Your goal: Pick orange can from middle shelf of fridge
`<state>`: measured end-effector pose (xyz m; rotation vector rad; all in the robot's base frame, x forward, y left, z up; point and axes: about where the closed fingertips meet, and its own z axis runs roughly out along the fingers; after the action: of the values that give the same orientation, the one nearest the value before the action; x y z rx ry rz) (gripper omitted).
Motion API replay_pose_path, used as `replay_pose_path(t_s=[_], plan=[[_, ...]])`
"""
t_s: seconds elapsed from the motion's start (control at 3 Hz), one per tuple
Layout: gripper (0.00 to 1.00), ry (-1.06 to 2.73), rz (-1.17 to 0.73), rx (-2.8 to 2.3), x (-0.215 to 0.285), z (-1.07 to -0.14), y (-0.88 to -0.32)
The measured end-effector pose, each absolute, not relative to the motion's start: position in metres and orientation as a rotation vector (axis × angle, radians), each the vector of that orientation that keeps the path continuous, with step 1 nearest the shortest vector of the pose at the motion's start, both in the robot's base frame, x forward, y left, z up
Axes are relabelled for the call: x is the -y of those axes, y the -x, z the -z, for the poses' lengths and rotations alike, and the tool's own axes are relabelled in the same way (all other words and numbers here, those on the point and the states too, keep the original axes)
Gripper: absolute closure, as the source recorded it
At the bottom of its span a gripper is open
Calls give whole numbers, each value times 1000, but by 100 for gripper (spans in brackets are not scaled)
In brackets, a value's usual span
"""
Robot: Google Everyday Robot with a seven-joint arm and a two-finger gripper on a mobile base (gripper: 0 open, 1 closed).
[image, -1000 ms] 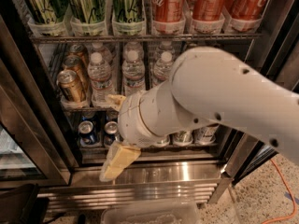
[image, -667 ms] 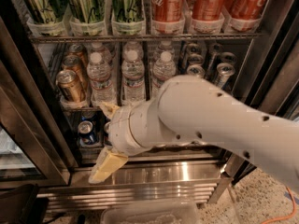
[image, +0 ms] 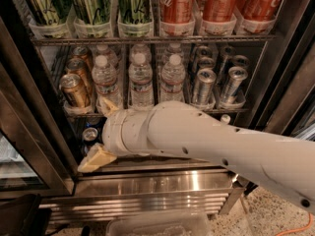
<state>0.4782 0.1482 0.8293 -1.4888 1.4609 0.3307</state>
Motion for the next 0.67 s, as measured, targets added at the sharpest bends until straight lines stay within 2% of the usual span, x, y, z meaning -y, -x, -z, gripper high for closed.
replay_pose_path(t_s=[0.67], plan=[[0,1364,-267,-1402,-167,-850,-504]])
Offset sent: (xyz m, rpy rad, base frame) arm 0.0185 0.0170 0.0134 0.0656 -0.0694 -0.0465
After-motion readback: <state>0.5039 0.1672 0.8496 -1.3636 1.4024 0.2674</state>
